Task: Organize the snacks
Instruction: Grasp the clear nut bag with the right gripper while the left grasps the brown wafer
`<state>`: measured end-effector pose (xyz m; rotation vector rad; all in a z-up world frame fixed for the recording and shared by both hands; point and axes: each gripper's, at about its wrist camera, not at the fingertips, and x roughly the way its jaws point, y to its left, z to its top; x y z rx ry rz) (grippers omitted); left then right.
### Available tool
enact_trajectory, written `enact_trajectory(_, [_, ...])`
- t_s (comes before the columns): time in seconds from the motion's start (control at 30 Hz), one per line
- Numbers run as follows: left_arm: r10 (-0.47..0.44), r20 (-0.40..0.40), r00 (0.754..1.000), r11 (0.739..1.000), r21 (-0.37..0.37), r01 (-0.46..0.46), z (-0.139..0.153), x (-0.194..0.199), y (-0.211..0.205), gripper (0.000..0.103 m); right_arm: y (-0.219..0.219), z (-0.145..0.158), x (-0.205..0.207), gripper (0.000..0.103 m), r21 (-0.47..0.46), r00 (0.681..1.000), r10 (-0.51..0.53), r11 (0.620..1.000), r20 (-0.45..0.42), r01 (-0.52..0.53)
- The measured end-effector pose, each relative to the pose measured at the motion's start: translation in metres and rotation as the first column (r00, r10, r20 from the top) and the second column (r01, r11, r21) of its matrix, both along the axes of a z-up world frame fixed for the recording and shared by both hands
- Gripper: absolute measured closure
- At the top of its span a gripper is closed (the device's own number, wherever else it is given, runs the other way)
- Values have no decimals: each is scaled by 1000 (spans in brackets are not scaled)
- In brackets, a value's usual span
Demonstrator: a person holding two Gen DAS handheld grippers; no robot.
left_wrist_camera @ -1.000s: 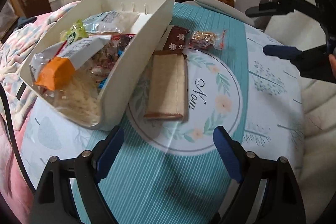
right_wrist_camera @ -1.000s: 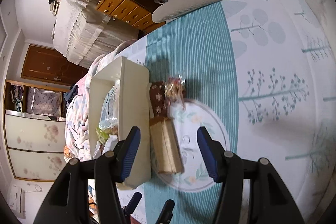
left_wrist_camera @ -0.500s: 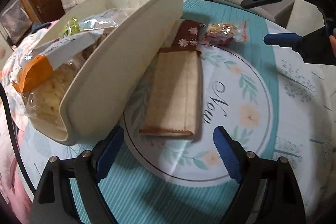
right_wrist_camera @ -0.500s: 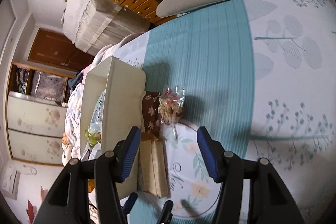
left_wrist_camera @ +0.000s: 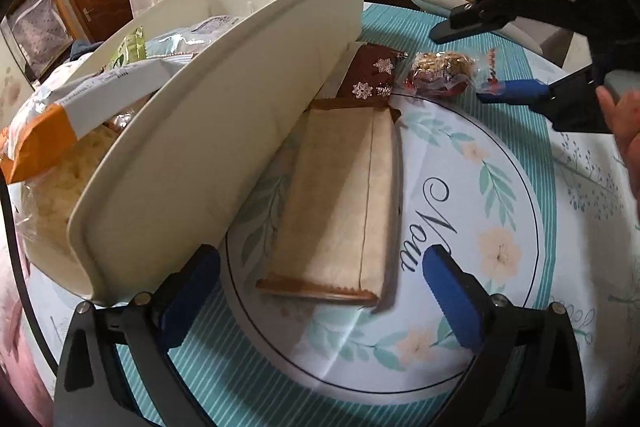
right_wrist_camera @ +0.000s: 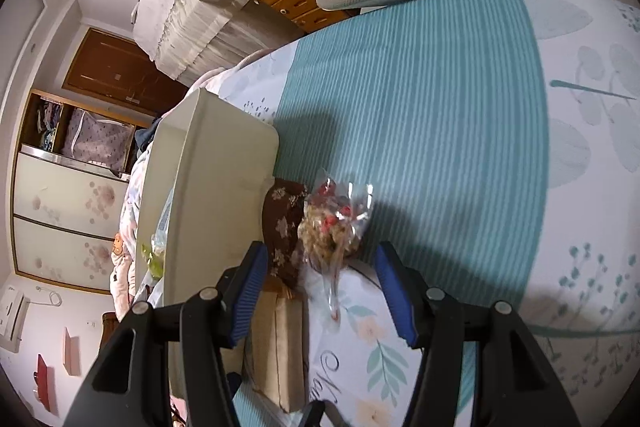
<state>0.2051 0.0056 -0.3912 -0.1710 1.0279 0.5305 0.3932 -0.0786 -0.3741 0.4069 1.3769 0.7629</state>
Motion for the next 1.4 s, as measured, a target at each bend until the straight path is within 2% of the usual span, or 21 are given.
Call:
enact_trajectory(0.07, [12,9,1000,1000,-8,-12,-1,0,1,1,5,-4,1,47,-10,1000,8,1000,4,-8])
enact_trajectory(0.1, [18,13,1000,1000,-7,-18,-1,0,1,0,6,-6,1,52,-17,1000,8,1000,3,-8])
enact_trajectory(0.13, [26,18,1000,1000,-7,-26,-2,0,1,0,7,-7,2,62,-19,1000,5,1000,4,-4])
enact_trajectory(0.2, [42,22,999,999,-9,-42,-3,2,1,0,8,-10,2,69,-26,1000,-7,1000,-4,7])
enact_trajectory(0.3, [52,28,998,999,-10,-52,-4,5,3,1,6,-11,2,69,-13,1000,-18,1000,-16,17])
enact_trajectory(0.37, [48,33,998,999,-14,-48,-4,6,2,6,5,-11,2,69,-16,1000,-16,1000,-17,16])
enact_trajectory(0.43, [32,45,998,999,-34,-31,-4,6,0,22,2,-11,2,69,-18,999,-19,1000,-26,19])
enact_trajectory(0.57, [12,61,998,997,-74,-8,-2,2,-1,29,-12,-13,0,69,-11,997,-60,998,-57,60])
enact_trajectory(0.63, [8,63,998,997,-75,-3,0,1,-1,42,-18,-13,-2,70,-13,995,-77,997,-70,76])
enact_trajectory(0.7, [-10,59,998,997,-70,14,2,0,-4,47,-23,-13,-4,70,-21,993,-90,996,-80,88])
enact_trajectory(1.03, [-75,-33,997,991,-113,71,7,2,-3,49,-62,-8,-32,69,-82,967,-188,981,-170,176])
enact_trajectory(1.23, [-193,-113,975,980,-79,185,11,-3,-9,50,-82,-3,-54,69,-127,953,-229,970,-198,207])
enact_trajectory(1.4, [-223,-160,962,974,-88,211,18,-12,-5,50,-95,8,-71,69,-131,947,-254,964,-197,232])
